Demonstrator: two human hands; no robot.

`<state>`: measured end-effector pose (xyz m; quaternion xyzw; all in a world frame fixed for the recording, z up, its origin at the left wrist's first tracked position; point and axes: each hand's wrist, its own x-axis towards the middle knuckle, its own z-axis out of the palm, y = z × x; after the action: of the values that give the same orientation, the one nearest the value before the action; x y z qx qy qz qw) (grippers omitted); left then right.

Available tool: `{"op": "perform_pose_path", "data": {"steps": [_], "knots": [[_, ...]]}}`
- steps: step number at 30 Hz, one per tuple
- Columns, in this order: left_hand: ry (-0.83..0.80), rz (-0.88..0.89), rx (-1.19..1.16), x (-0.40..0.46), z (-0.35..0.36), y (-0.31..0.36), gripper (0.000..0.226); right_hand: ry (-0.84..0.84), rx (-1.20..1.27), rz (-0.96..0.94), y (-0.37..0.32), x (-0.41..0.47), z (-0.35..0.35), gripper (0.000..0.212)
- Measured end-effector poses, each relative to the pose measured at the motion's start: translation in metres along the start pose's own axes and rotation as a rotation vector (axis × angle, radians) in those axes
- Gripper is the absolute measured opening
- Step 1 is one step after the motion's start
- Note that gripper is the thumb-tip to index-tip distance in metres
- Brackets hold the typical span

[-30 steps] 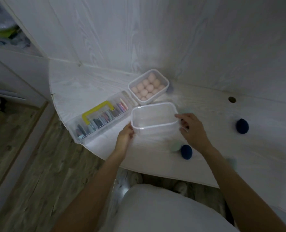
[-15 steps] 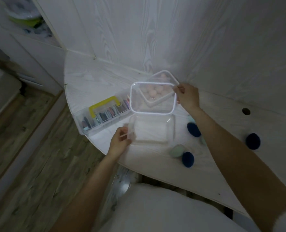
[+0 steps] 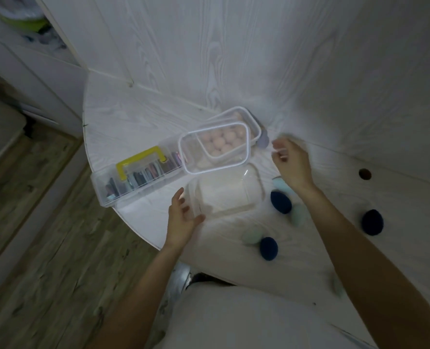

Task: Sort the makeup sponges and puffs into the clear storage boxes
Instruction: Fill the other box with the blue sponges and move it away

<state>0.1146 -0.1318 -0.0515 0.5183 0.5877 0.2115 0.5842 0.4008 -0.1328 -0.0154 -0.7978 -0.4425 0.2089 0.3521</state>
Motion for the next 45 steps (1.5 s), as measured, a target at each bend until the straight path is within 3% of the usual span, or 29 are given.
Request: {"op": "perform_pose_path", "data": {"steps": [5,9,13,17,21,23,25,28,30,33,36,42,45], "knots": [[-0.002,0.146,0.098,0.004,0.018,0.008,0.079,-0.161,-0.184,0.000,0.044,0.008,-0.013,0.038],[-0.002,0.137,0.193,0.010,0.030,0.013,0.074,-0.385,-0.283,-0.022,0.040,0.044,0.006,0.052],[0.004,0.122,0.208,0.010,0.034,0.018,0.078,-0.495,-0.314,-0.031,0.037,0.068,0.027,0.046],[0.061,0.137,0.264,0.008,0.032,0.018,0.074,-0.378,-0.246,-0.030,0.040,0.058,0.023,0.042],[0.237,0.510,0.535,-0.002,0.036,0.032,0.041,-0.164,-0.240,-0.027,0.060,0.017,-0.009,0.029],[0.128,0.707,0.579,-0.006,0.045,0.047,0.026,-0.092,-0.251,0.020,0.074,-0.006,-0.027,0.024],[-0.214,0.807,0.651,-0.012,0.062,0.052,0.025,-0.065,-0.273,0.104,0.087,-0.035,-0.044,0.022],[-0.655,0.683,0.875,-0.016,0.087,0.041,0.049,-0.039,-0.264,0.144,0.094,-0.071,-0.052,0.022],[-0.713,0.575,1.048,-0.017,0.097,0.027,0.065,-0.003,-0.215,0.180,0.094,-0.091,-0.055,0.020],[-0.613,0.483,1.107,-0.018,0.102,0.014,0.058,0.035,-0.151,0.161,0.091,-0.111,-0.061,0.013],[-0.514,0.537,1.114,-0.028,0.098,0.018,0.050,0.016,-0.098,0.101,0.083,-0.123,-0.065,0.013],[-0.240,0.531,0.722,-0.037,0.055,0.063,0.043,-0.017,0.037,0.053,0.043,-0.121,-0.050,0.012],[-0.181,0.580,0.890,-0.010,0.040,0.067,0.031,-0.083,0.046,-0.019,0.023,-0.109,-0.033,0.024]]}}
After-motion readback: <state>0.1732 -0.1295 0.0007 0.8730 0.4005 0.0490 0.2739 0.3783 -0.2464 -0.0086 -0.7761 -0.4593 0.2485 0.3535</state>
